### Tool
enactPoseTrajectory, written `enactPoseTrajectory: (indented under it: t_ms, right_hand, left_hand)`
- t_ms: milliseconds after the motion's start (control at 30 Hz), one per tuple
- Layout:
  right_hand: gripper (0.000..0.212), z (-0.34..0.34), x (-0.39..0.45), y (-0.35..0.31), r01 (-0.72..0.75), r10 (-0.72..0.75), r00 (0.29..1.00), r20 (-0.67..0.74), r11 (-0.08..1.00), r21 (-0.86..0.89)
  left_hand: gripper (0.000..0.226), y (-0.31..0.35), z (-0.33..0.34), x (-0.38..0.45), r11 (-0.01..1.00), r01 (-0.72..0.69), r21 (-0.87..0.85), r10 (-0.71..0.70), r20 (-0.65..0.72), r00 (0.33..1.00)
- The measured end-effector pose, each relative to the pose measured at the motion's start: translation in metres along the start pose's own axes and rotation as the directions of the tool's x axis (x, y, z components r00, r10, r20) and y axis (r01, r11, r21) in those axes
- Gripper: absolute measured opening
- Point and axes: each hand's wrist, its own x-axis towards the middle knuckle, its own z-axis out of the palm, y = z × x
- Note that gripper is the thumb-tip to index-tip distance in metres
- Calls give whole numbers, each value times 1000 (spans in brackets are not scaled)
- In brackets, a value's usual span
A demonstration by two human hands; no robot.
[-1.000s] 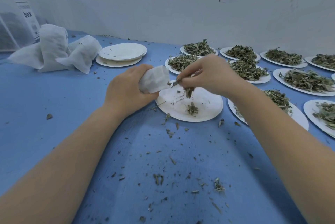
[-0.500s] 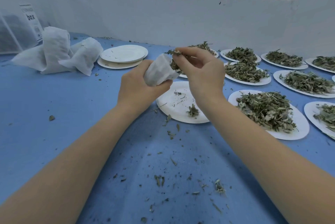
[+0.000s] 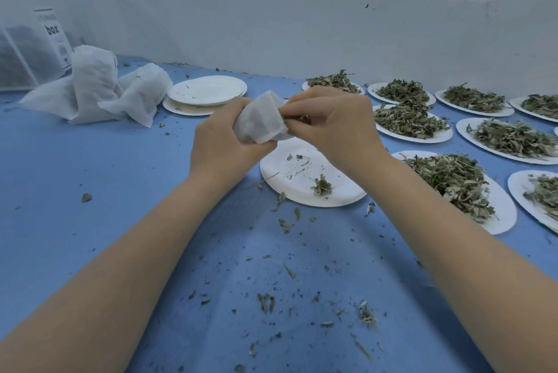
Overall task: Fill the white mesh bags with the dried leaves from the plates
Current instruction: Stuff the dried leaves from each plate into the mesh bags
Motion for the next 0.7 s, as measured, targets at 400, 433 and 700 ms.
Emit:
enactPoseTrajectory:
  t_ms: [400, 433, 700]
  right_hand:
    - [50, -23, 14, -10, -453, 237, 749, 619, 865, 217]
    - [49, -25, 14, -10, -471, 234, 741, 630, 849, 238]
    - [17, -11, 9, -9, -352, 342, 905, 254, 936, -8]
  left_hand:
    - [48, 4, 1, -4, 966, -165, 199, 158, 53, 986]
    - [47, 4, 0, -4, 968, -166, 190, 158, 57, 986]
    - [51, 8, 3, -7, 959, -241, 148, 232, 77, 970]
